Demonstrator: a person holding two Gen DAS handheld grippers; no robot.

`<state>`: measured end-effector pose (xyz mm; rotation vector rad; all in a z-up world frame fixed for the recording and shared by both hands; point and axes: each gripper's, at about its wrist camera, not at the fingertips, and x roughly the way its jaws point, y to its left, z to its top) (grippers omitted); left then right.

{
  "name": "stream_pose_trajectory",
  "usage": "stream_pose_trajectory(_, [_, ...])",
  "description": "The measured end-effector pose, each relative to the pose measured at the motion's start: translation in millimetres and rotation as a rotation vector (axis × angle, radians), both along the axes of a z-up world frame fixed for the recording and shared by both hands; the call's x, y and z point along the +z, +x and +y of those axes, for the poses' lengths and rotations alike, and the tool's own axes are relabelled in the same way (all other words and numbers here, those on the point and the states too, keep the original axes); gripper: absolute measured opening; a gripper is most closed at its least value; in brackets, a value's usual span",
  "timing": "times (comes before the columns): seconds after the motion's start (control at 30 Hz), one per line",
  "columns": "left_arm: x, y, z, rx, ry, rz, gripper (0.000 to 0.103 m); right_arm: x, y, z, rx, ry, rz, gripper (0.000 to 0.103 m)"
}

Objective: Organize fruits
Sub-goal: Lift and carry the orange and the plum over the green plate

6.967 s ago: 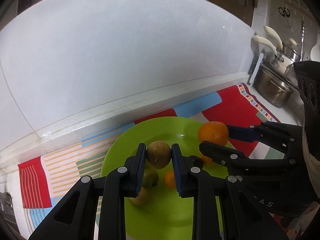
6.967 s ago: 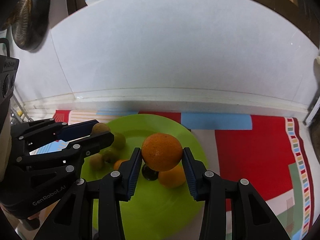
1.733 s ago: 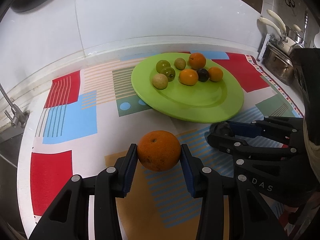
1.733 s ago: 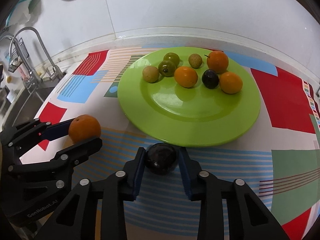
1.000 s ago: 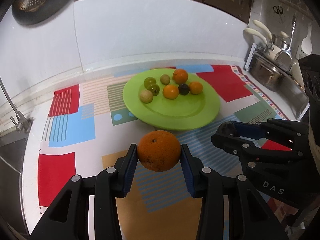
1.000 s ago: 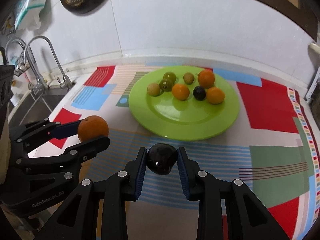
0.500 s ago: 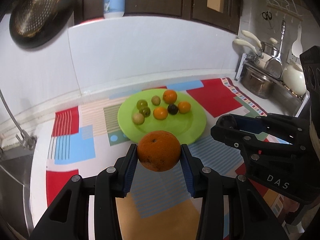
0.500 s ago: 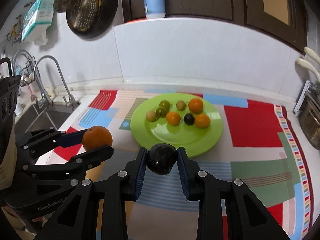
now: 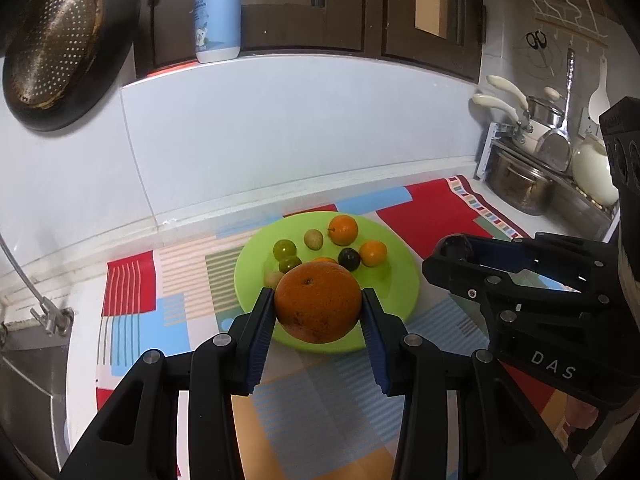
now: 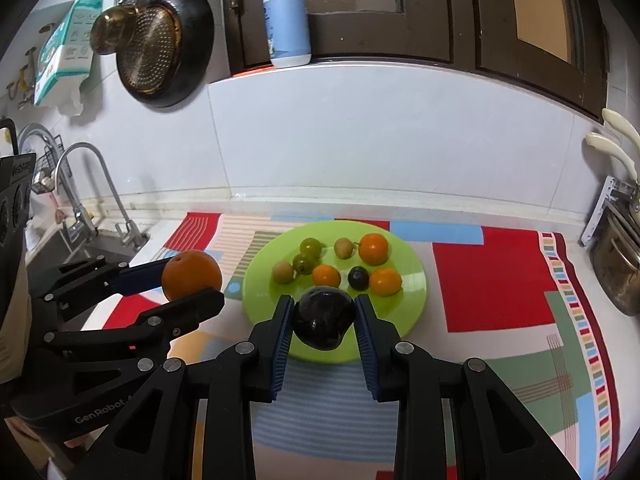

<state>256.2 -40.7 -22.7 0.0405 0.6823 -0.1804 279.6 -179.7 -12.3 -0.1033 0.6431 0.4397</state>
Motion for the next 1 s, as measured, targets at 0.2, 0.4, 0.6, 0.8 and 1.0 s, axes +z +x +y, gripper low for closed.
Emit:
stream_pose_trajectory(0.2, [-4.0, 17.4, -0.3, 0.0, 0.009, 0.001, 0.042, -1.5, 18.7, 2.0, -0.002, -0.006, 0.002, 0.032])
stream_pose_trajectory(0.4, [-12.8, 37.2, 0.8, 0.004, 0.013, 0.02, 0.042, -7.7, 36.8, 5.3, -0.002, -0.011, 0.019, 0.032])
stream_pose_trajectory(0.6, [-29.3, 55.9, 3.1, 0.006, 0.005, 0.061, 0.042, -19.6, 53.2, 7.8, 0.003, -0.019, 0.047, 0.032])
stream_pose_trajectory(0.8, [-46.0, 70.3, 3.9, 0.011, 0.0, 0.097, 0.042, -35.3, 69.5, 10.1, 0.006, -0.03, 0.08, 0.032])
stream_pose_trajectory(1.0, [-61.3, 81.7, 4.2, 0.005, 0.002, 0.127, 0.042, -51.0, 84.1, 11.0, 0.008, -0.038, 0.112, 0.032])
